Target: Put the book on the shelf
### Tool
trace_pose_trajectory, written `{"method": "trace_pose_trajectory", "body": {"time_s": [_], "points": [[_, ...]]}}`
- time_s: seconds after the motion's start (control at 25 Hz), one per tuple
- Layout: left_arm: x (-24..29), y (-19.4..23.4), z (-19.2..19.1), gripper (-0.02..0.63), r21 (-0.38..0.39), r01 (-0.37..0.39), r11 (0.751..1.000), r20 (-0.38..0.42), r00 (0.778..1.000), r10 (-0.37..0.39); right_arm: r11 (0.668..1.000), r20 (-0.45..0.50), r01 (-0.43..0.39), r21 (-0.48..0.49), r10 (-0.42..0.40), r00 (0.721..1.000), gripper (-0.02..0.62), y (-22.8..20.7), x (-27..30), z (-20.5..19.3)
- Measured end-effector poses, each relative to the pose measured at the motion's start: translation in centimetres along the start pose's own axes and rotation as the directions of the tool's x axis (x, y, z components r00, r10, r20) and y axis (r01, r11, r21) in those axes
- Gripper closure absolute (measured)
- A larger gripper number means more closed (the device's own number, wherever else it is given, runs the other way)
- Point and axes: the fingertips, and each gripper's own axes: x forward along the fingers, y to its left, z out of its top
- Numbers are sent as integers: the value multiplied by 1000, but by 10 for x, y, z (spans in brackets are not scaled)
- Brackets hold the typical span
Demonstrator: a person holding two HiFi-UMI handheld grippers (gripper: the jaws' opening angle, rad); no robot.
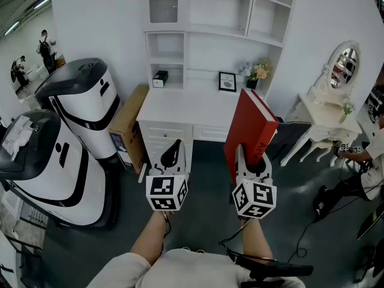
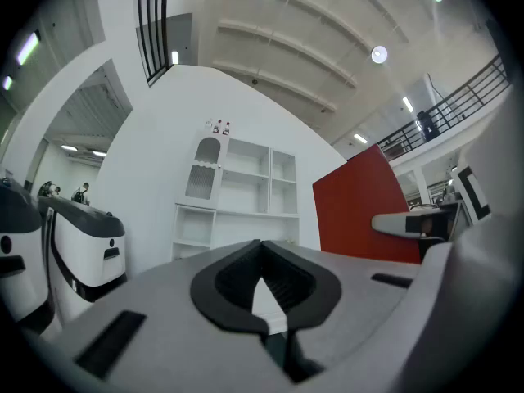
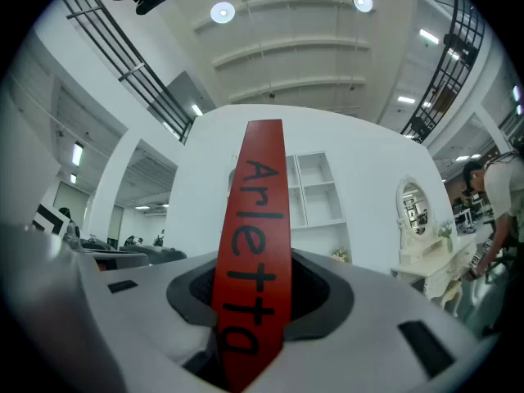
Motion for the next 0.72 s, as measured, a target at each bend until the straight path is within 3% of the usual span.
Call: {"method": "trace_pose_trajectory", "body": {"time_s": [0.72], "points": [[11,20,3,598,39,37,999,-5,999,-37,997,-8,40,67,-39,999,422,8,23,-5]]}}
